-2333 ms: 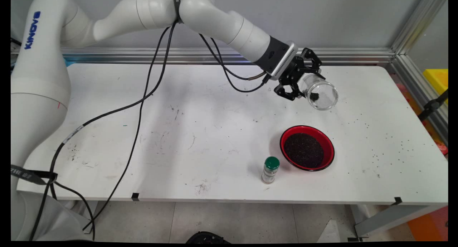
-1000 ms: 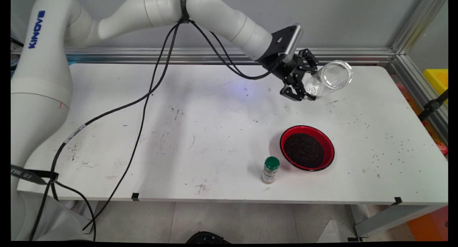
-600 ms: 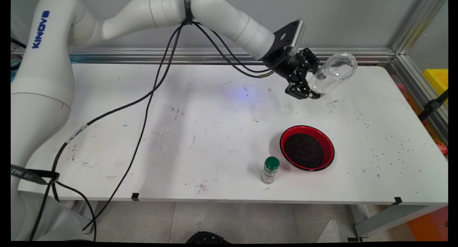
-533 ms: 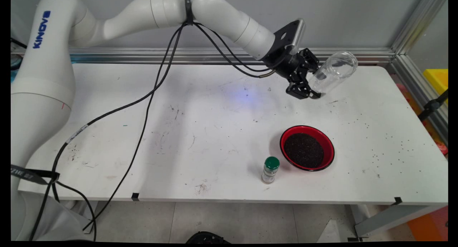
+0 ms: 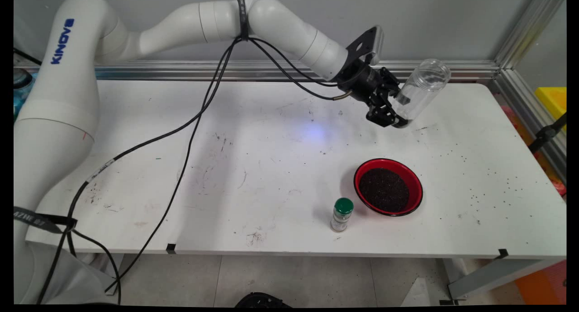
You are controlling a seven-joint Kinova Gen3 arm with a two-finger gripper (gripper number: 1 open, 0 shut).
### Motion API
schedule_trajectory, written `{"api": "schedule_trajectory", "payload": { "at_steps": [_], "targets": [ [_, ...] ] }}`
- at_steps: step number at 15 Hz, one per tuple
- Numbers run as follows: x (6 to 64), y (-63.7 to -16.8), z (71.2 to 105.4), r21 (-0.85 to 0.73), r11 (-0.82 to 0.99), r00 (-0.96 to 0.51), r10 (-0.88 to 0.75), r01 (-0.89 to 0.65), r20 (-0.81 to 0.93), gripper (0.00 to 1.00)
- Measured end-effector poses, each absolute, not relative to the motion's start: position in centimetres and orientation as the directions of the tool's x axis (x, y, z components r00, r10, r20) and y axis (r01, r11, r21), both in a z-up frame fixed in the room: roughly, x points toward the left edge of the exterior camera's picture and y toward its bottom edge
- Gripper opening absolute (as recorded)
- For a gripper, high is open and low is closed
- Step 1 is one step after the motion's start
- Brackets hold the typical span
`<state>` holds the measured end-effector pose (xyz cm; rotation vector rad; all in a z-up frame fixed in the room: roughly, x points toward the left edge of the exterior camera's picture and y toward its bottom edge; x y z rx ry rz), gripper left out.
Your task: Pour the black seasoning powder in the red bowl
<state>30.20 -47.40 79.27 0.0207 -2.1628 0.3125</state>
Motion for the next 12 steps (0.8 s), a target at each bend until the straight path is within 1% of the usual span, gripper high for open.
{"api": "schedule_trajectory", "payload": {
  "at_steps": [5, 12],
  "targets": [
    [30.6, -47.7, 77.6, -0.15, 0.974, -0.551, 0.033, -0.169, 0.834, 0.0],
    [31.5, -48.0, 74.3, -0.051, 0.974, -0.519, -0.074, -0.222, 0.852, 0.0]
  ]
}}
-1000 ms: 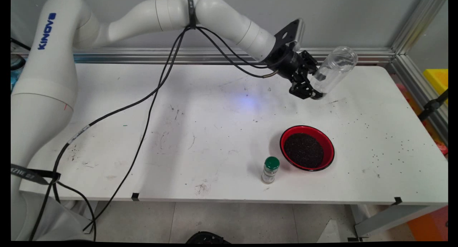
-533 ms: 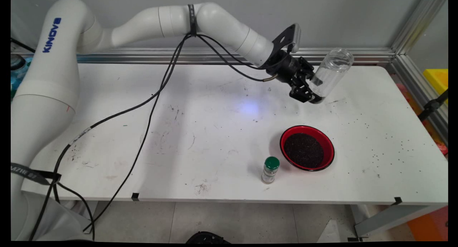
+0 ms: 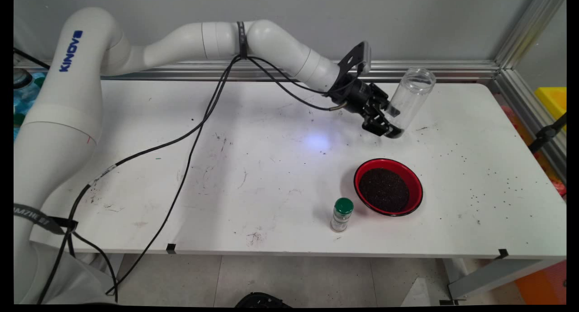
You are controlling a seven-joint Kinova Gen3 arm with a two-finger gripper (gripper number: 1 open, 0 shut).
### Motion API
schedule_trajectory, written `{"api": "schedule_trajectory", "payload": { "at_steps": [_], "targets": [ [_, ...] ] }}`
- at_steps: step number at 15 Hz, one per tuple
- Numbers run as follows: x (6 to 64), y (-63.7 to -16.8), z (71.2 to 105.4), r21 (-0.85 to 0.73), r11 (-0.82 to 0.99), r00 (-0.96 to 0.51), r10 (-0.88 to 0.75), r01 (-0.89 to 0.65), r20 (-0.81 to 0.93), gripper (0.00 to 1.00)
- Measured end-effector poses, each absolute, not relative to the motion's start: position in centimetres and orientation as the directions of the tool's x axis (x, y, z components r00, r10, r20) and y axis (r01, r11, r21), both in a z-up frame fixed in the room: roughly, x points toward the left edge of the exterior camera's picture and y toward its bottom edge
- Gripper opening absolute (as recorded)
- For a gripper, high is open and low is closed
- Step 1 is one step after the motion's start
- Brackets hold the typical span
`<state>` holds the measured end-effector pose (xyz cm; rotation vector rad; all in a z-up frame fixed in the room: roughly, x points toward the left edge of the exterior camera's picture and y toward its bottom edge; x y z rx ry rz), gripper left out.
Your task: Pour the black seasoning powder in the red bowl, then place the picked object on the table
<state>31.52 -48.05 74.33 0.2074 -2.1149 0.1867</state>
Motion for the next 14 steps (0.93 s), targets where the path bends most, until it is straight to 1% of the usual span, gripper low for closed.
{"api": "schedule_trajectory", "payload": {
  "at_steps": [4, 14],
  "targets": [
    [31.9, -48.2, 72.5, -0.024, 0.974, -0.513, -0.097, -0.224, 0.853, 0.0],
    [32.8, -48.5, 69.2, 0.003, 0.978, -0.515, -0.112, -0.207, 0.85, 0.0]
  ]
}}
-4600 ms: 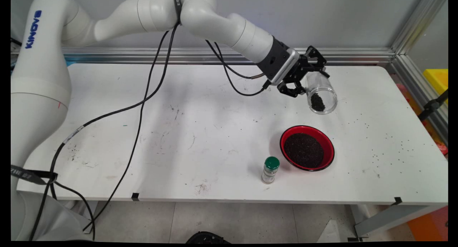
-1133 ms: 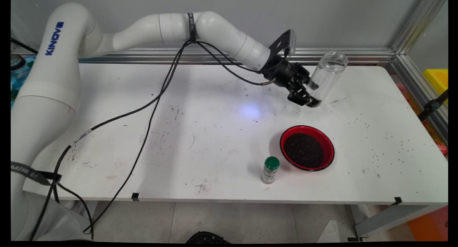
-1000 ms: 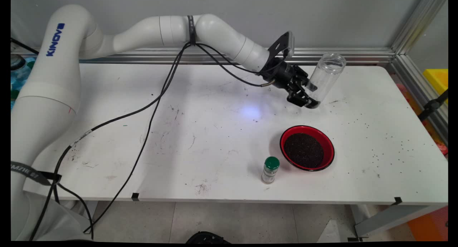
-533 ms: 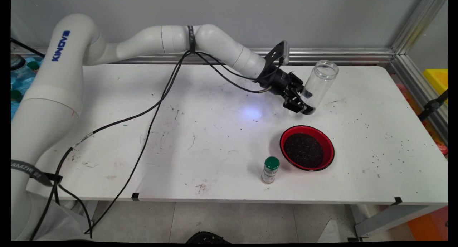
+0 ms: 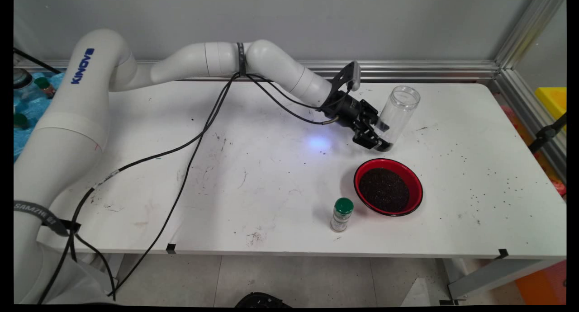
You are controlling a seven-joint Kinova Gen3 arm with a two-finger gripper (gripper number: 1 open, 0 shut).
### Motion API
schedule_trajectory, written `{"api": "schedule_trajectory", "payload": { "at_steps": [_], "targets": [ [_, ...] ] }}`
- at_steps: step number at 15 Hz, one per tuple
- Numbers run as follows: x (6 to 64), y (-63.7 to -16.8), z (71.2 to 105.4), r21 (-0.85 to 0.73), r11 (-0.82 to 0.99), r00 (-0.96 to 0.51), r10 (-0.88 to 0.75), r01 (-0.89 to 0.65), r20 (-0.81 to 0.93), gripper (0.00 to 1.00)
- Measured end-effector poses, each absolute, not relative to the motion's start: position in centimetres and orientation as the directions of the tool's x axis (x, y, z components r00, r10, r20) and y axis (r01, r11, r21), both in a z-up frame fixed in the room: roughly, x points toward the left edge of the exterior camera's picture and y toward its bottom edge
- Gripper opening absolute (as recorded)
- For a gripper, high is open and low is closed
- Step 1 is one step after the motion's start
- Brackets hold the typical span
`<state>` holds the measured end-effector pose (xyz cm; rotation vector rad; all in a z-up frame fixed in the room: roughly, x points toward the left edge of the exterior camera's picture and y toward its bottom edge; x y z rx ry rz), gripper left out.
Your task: Place the picked object on the table
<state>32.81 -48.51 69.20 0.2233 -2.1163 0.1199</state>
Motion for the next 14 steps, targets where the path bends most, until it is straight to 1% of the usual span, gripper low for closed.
{"api": "schedule_trajectory", "payload": {
  "at_steps": [8, 14],
  "targets": [
    [33.6, -48.3, 67.6, 0.03, 0.979, -0.514, -0.133, -0.203, 0.847, 0.0],
    [34.0, -48.2, 67.0, 0.046, 0.977, -0.511, -0.148, -0.207, 0.847, 0.0]
  ]
}}
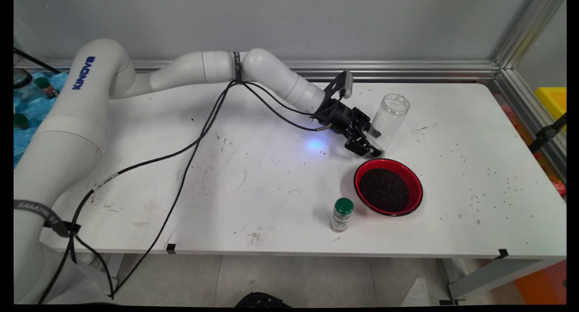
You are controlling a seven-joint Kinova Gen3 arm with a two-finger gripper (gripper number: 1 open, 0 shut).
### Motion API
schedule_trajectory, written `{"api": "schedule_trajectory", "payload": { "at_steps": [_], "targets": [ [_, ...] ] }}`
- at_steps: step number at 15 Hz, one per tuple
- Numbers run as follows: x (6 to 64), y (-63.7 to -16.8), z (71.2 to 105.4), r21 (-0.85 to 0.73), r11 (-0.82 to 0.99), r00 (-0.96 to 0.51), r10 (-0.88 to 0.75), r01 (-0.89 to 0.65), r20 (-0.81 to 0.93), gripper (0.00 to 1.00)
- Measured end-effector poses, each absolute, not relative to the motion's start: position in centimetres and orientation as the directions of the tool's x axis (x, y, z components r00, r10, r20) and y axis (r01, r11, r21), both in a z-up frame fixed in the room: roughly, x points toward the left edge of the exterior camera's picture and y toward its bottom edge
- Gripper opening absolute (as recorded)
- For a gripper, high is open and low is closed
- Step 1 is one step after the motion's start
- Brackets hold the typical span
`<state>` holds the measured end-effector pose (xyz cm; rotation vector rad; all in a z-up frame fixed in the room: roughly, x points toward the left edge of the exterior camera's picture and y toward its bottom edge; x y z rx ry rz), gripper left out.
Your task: Place the picked object on the table
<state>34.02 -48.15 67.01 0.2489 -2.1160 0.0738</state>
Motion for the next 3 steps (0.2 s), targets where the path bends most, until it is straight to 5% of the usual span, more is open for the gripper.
{"api": "schedule_trajectory", "payload": {
  "at_steps": [1, 3],
  "targets": [
    [34.08, -48.12, 66.97, 0.048, 0.977, -0.511, -0.15, -0.208, 0.846, 1.0],
    [34.24, -47.99, 66.88, 0.052, 0.977, -0.511, -0.154, -0.209, 0.846, 1.0]
  ]
}}
